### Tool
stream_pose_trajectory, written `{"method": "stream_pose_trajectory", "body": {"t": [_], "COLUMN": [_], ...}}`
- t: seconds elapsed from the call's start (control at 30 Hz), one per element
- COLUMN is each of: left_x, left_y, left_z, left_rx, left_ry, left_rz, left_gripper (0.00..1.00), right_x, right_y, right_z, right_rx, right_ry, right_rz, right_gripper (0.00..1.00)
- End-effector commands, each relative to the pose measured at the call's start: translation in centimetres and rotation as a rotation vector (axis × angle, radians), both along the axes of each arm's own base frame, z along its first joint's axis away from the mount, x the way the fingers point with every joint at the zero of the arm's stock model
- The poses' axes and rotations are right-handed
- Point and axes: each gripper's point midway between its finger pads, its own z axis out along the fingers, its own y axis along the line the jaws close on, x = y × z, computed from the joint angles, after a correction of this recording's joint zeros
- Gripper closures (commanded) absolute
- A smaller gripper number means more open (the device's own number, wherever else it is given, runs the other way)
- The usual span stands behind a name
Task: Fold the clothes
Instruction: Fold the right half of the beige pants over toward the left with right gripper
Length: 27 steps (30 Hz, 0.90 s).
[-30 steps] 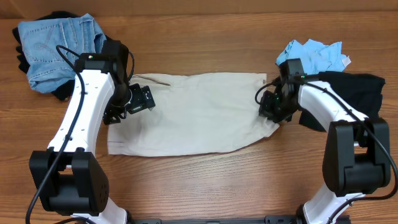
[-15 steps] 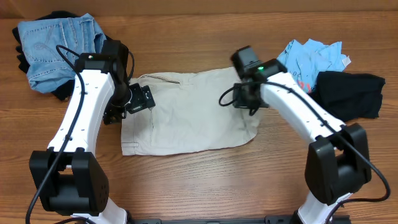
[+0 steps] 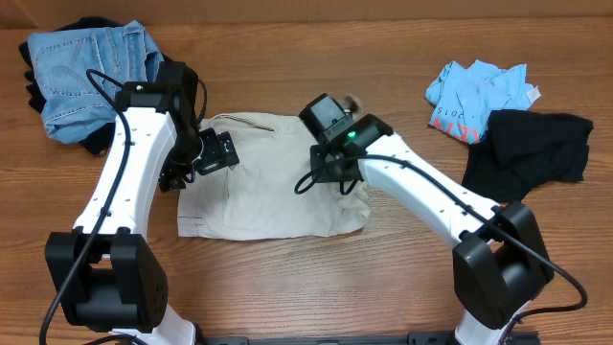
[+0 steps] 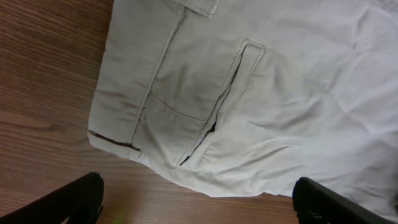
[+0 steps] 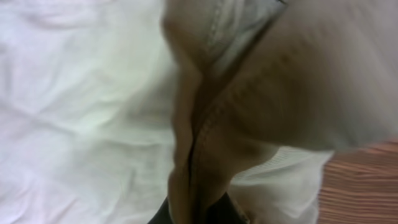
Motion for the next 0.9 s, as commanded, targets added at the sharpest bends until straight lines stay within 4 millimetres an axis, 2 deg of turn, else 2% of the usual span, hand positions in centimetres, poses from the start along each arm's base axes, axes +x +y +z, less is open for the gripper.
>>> {"method": "stream_pose_trajectory", "body": {"t": [0.0, 0.17, 0.2, 0.23, 0.27, 0.33, 0.43, 0.53, 0.6, 0.67, 0.73, 0.8, 0.87], "left_x": [0.2, 0.2, 0.2, 0.2, 0.2, 0.2, 0.1, 0.1, 0.1, 0.1, 0.1, 0.1, 0.1], "left_y": [-0.1, -0.1, -0.1, -0.1, -0.1, -0.1, -0.1, -0.1, 0.0, 0.0, 0.0, 0.0, 0.0], "left_z": [0.6, 0.6, 0.6, 0.6, 0.6, 0.6, 0.5, 0.5, 0.5, 0.5, 0.5, 0.5, 0.5], "left_rx": [-0.001, -0.001, -0.001, -0.001, -0.001, -0.001, -0.001, 0.0, 0.002, 0.002, 0.002, 0.002, 0.001], "left_ry": [-0.022, -0.021, -0.021, -0.021, -0.02, -0.02, -0.015, -0.015, -0.015, -0.016, -0.017, -0.018, -0.017], "left_rz": [-0.013, -0.013, -0.013, -0.014, -0.014, -0.013, -0.014, -0.018, -0.021, -0.021, -0.021, -0.021, -0.021], "left_gripper": [0.0, 0.0, 0.0, 0.0, 0.0, 0.0, 0.0, 0.0, 0.0, 0.0, 0.0, 0.0, 0.0], "right_x": [-0.5, -1.2, -1.2, -1.2, -1.4, -1.5, -1.0, 0.9, 2.1, 2.7, 2.6, 2.0, 1.5], "right_y": [2.5, 4.1, 4.2, 4.3, 4.5, 4.8, 4.6, 2.9, 1.4, -0.1, -0.9, -0.6, 0.5], "right_z": [1.2, 1.4, 1.4, 1.4, 1.5, 1.5, 2.5, 5.9, 7.3, 6.9, 5.8, 4.0, 1.8], "right_rx": [0.08, 0.165, 0.169, 0.174, 0.187, 0.201, 0.201, 0.169, 0.163, 0.155, 0.148, 0.155, 0.212], "right_ry": [-0.003, 0.04, 0.041, 0.044, 0.053, 0.061, 0.049, 0.006, -0.012, 0.005, 0.027, 0.051, 0.072], "right_rz": [0.015, 0.044, 0.045, 0.046, 0.053, 0.058, 0.051, -0.002, -0.045, -0.082, -0.098, -0.089, -0.065], "right_gripper": [0.96, 0.95, 0.87, 0.63, 0.51, 0.49, 0.48, 0.49, 0.49, 0.51, 0.57, 0.66, 0.74]}}
